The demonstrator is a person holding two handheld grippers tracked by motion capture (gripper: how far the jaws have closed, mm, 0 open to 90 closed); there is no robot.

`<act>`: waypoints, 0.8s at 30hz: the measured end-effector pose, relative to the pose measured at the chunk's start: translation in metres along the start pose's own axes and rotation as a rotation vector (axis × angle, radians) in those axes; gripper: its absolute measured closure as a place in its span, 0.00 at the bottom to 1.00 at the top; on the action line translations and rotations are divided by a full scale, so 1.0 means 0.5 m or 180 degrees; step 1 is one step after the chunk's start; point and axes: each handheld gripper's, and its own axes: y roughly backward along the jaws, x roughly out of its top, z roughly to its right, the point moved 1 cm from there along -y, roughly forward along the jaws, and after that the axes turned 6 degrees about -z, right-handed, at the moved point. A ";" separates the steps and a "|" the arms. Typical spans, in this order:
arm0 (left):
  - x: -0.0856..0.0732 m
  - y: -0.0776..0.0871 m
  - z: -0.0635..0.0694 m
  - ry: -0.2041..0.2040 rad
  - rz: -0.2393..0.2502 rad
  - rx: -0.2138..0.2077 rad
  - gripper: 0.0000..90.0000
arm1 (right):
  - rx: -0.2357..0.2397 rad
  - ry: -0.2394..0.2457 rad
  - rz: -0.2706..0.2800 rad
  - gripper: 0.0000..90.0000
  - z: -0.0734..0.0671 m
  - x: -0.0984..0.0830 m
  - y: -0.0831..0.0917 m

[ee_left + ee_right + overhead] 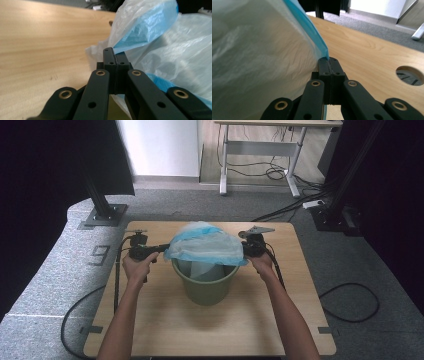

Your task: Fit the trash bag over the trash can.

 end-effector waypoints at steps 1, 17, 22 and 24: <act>-0.001 -0.004 -0.001 0.0013 -0.0030 -0.0003 1.00 | 0.0011 -0.0007 -0.0028 0.99 0.000 -0.002 -0.004; -0.014 -0.039 0.016 -0.0115 -0.0384 0.0036 1.00 | 0.0211 -0.0086 -0.0608 0.99 -0.008 -0.031 -0.040; -0.022 -0.032 0.019 -0.0110 -0.0333 -0.0075 1.00 | 0.0124 -0.0139 -0.0624 0.98 0.001 -0.044 -0.034; -0.021 -0.029 0.021 -0.0123 -0.0307 -0.0075 1.00 | 0.0037 -0.0237 -0.0349 0.82 0.009 -0.041 -0.013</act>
